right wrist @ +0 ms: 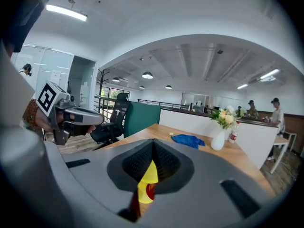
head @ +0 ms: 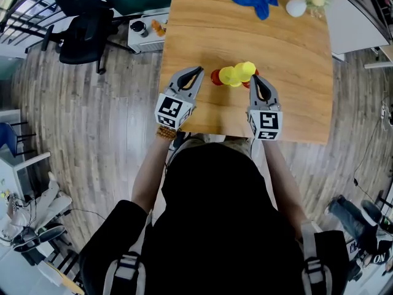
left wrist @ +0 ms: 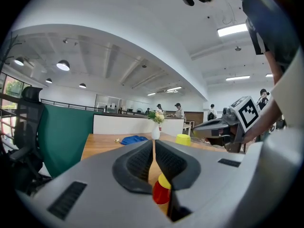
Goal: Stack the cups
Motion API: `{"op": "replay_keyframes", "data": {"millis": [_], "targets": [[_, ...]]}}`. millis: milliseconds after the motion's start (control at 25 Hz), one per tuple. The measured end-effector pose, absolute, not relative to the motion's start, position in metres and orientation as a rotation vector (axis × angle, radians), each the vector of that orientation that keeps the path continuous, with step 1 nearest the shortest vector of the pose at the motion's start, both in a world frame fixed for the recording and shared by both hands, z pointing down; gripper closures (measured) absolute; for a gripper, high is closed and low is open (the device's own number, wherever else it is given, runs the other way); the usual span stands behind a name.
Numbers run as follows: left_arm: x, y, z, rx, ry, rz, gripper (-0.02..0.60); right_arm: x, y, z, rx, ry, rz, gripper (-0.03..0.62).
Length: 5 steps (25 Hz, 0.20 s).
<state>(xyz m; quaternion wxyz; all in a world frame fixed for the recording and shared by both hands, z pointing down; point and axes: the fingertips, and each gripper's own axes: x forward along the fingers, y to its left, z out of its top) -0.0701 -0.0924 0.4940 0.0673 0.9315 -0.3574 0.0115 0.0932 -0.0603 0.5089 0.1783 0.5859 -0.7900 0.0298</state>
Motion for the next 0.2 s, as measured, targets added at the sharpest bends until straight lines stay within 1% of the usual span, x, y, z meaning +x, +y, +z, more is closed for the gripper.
{"op": "replay_keyframes", "data": {"millis": [200], "targets": [[-0.067,-0.087,0.516,2.728,-1.046,0.089,0.546,0.109,-0.06,0.522,1.698,-2.202,0.184,0.589]]}}
